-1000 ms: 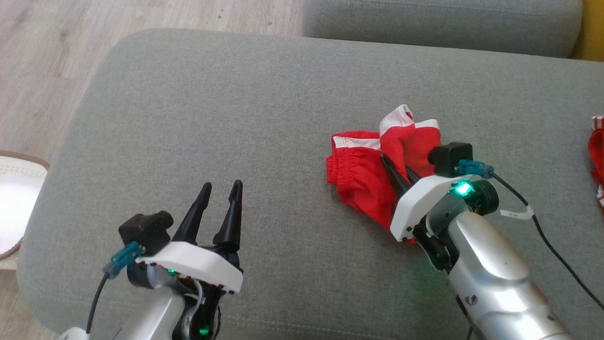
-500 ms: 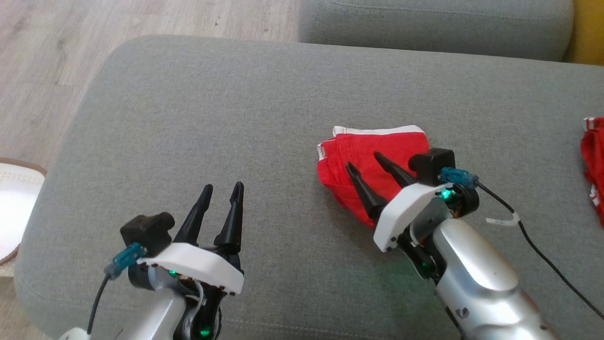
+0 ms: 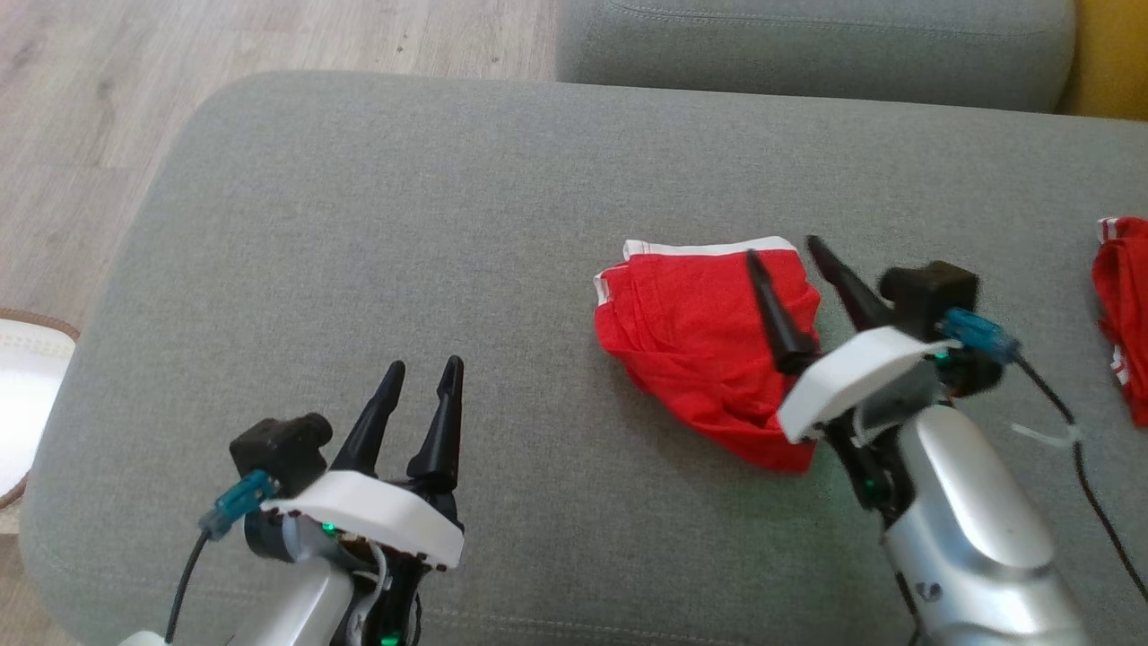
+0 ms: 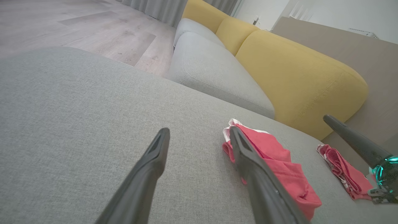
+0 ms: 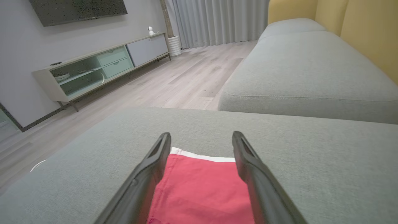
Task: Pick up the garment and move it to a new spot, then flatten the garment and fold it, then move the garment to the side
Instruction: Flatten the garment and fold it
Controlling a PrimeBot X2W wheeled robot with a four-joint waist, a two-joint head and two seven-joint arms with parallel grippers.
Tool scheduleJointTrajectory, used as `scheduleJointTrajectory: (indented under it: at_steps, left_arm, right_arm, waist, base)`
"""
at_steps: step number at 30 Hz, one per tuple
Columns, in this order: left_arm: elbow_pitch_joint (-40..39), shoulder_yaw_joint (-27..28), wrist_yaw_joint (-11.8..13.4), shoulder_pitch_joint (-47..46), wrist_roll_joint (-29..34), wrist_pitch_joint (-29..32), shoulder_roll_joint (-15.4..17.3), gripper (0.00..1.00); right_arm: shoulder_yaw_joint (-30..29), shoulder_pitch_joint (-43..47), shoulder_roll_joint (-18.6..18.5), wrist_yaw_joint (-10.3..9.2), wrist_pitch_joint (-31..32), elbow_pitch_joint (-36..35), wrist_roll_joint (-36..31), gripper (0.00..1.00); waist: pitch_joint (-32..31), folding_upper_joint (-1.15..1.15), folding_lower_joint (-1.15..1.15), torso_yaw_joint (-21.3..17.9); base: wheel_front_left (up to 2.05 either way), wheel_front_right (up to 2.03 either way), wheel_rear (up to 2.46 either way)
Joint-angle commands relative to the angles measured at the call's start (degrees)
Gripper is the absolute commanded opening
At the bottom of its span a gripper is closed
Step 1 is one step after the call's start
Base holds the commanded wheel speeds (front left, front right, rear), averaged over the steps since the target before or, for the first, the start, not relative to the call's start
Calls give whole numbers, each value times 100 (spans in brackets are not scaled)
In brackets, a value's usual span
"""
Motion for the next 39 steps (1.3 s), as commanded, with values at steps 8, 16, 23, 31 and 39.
scheduleJointTrajectory:
  at_steps: [8,16,23,31,39]
  left_arm:
    - [-204,197,22,-222,-20,-42,101,100]
    - [-188,190,2,-278,-22,-47,93,100]
    - [-171,183,-4,-334,-13,-50,88,100]
    - [-148,203,-5,-345,-23,-56,82,100]
    - [-135,244,-3,-311,-30,-65,70,100]
  right_arm:
    - [-565,235,108,37,20,-296,-377,100]
    - [-423,379,108,37,45,235,-476,6]
    - [282,190,108,37,-97,810,-104,0]
    - [1242,-38,108,37,-231,1131,321,0]
    - [2263,-13,108,37,-175,1170,579,0]
  waist:
    - [49,0,0,-11]
    - [112,0,0,17]
    - [143,0,0,128]
    - [159,0,0,262]
    - [117,0,0,237]
  base:
    - [0,0,0]
    - [0,0,0]
    - [0,0,0]
    - [0,0,0]
    - [0,0,0]
